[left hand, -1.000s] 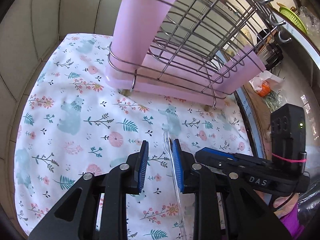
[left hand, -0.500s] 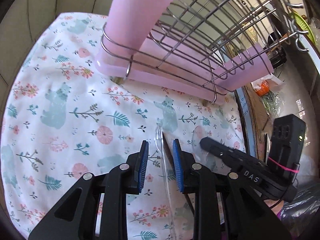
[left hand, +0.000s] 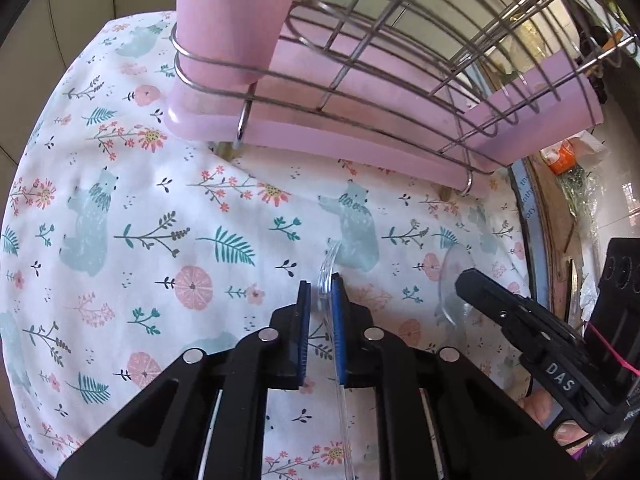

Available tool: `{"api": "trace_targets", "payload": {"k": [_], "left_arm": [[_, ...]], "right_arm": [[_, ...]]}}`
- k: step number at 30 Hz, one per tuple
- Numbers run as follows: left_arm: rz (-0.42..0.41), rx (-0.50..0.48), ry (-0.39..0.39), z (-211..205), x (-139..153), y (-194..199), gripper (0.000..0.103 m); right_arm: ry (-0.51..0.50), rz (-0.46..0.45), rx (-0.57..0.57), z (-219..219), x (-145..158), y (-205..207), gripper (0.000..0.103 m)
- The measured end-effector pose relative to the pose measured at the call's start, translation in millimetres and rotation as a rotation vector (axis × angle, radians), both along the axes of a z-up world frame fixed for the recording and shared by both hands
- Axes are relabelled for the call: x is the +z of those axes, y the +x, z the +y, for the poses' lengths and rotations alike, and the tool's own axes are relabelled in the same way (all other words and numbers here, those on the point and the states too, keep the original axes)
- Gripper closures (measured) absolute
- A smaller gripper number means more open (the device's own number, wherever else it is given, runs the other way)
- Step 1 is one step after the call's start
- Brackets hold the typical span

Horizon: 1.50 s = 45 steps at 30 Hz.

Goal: Organize utensils
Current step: 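Grasp a clear plastic utensil with the left tool while the right grasps a clear spoon, then lift both clear plastic utensils up above the holder with both tools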

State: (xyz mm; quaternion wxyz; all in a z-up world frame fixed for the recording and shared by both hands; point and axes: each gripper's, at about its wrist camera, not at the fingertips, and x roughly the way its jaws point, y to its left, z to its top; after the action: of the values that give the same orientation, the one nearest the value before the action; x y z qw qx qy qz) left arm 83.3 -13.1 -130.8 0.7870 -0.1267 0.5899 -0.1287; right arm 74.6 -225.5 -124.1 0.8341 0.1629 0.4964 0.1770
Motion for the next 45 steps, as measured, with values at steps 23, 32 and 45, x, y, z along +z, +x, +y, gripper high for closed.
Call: {"api": "trace_targets", "payload": {"k": [23, 32, 45], "left_arm": [[-0.410, 0.092, -0.106, 48, 101, -39, 0.101], [-0.649, 0.159, -0.174, 81, 172, -45, 0.101], [-0.981, 0.252, -0.096, 73, 245, -26, 0.101]], "right_arm": [[0.041, -0.371, -0.082, -25, 90, -32, 0.100], [0.015, -0.627, -0.189, -41, 164, -35, 0.100], [0.033, -0.924, -0.379, -72, 223, -8, 0.100]]}}
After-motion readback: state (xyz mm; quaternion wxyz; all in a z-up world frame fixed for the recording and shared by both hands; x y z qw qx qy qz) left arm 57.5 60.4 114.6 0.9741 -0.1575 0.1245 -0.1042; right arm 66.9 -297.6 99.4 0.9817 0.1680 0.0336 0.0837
